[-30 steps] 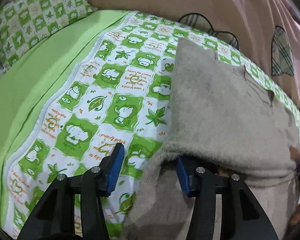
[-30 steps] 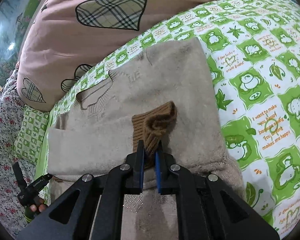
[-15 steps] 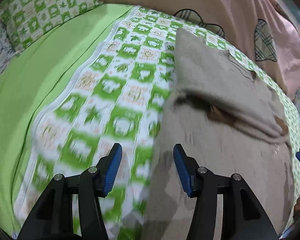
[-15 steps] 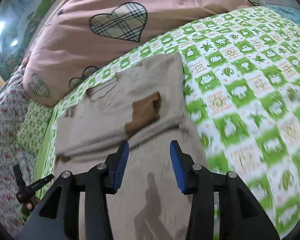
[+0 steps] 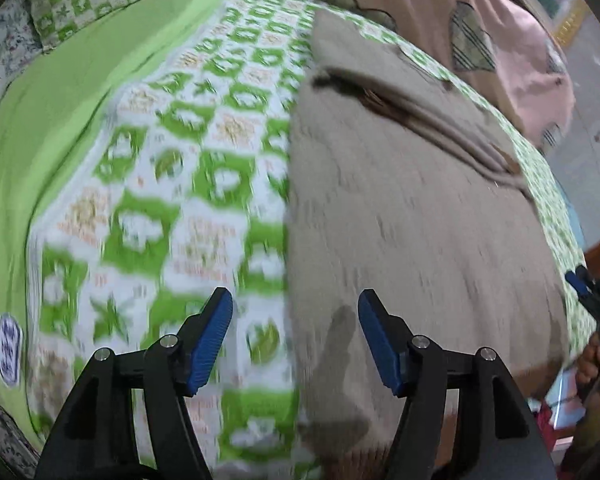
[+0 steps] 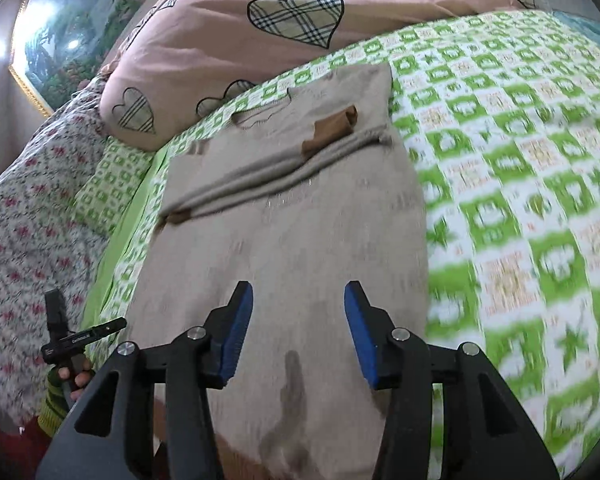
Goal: Fold small clothes
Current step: 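Grasp the brown ribbed hem with both grippers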
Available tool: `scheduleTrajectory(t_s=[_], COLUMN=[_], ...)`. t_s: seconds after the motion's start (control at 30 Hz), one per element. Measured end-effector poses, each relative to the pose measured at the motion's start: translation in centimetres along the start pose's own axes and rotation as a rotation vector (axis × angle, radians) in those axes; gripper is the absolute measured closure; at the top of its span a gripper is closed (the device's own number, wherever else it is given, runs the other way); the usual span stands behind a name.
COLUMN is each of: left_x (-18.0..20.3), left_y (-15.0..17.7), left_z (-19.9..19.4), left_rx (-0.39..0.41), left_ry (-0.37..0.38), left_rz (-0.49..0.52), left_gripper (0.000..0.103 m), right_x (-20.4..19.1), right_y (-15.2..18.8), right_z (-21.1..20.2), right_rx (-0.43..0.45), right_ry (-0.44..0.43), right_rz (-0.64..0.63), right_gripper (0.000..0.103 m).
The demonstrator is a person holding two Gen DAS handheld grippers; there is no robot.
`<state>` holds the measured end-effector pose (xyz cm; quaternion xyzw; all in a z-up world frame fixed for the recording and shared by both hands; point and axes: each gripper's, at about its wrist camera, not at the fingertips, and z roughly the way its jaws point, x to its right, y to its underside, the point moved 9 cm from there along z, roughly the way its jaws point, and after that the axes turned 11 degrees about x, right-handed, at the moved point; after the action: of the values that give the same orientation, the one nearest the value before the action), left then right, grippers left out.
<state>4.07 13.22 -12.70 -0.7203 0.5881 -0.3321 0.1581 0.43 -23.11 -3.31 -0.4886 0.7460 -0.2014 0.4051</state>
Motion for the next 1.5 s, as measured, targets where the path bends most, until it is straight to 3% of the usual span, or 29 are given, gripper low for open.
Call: scheduleTrajectory(t_s=[0.4,0.7,0.73,0.77,0.8,0.83,0.87,0.97,1.07,1.27,1.5], left_x=[4.8,5.6,5.7,5.6,5.2,5.0,4.8,4.3,3.9,3.4,3.9], left_y=[6.9,8.2,8.0,8.0,8.3,8.5,8.5,8.1,8.3,9.0,7.9], left_z=[-3.0,-3.6,-3.4,-3.4,-3.5,-3.4,-3.4,-4.0,-4.1,-3.3,-5.2], left_rx=[-0.056,-0.079,-0.081,-0.088,-0.101,-0.105,-0.103,-0.083,-0.081,-0.136,-0.044], left_ry=[0.244,0.316,0.322,0.335,0.338,0.323,0.314,0.326,0.326,0.371,0.361], left_rz=[0.028,0.048,0.048,0.050,0.052,0.059,0.062,0.044,0.036,-0.040,0.001], left_gripper=[0.038,0.039,0.047,0.063,0.070,0.084,0.087,0.093,0.093,0.088,0.096], right_x=[3.6,0.2,0.0,-0.1,-0.1,0.2,0.6,1.3,1.1,1.1,0.7], right_y=[6.6,11.3,11.3,11.2,11.2,11.2,11.3,10.6,10.1,11.5,10.1], right_z=[-6.1,-4.5,-4.3,-4.2,-4.2,-4.2,-4.2,-5.0,-5.6,-3.7,-5.4], right_rx=[-0.107,-0.207,-0.202,-0.195,-0.191,-0.187,-0.188,-0.158,-0.137,-0.231,-0.151], right_ry=[-0.044,-0.232,-0.246,-0.258,-0.259,-0.236,-0.212,-0.235,-0.269,-0.255,-0.310], right_rz=[0.084,0.043,0.052,0.065,0.064,0.047,0.039,0.082,0.077,0.089,0.115], right_gripper=[0.054,0.054,0.054,0.054,0.060,0.083,0.094,0.093,0.093,0.090,0.093])
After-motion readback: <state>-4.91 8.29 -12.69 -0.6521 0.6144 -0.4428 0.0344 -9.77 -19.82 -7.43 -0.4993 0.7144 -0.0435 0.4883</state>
